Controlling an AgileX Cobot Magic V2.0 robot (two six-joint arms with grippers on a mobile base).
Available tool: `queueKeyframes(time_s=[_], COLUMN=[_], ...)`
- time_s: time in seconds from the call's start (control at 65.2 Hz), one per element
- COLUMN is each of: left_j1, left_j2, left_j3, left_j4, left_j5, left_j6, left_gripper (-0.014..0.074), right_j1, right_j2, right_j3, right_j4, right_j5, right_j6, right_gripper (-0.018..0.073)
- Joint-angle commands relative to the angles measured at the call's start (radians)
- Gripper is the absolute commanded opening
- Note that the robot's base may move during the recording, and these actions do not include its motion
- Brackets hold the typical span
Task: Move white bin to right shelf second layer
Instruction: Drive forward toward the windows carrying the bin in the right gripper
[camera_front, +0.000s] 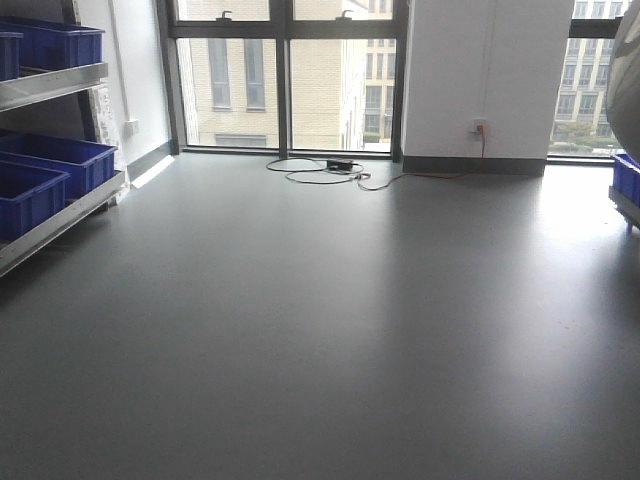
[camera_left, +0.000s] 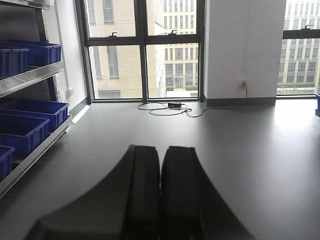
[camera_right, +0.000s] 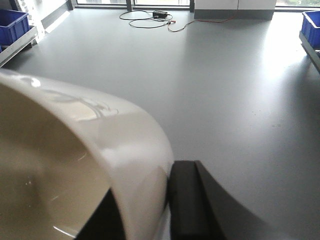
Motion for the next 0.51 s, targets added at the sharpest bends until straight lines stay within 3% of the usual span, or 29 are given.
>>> queueKeyframes(time_s=[0.0, 0.491], left_j1=[-0.002, -0.002], left_j2=[-0.013, -0.013], left_j3=[0.033, 0.033], left_j4=[-0.005, -0.005], left_j5=[-0.087, -0.087], left_j6=[-0.007, -0.007], left_gripper=[0.0085, 0.0085], right_j1=[-0.006, -0.006], right_j2=[0.0, 0.0], right_j3=[-0.031, -0.031], right_j4=[0.0, 0.0], right_j5=[-0.108, -0.108], right_j6=[-0.005, -0.005], right_gripper=[0.0024, 0.0024])
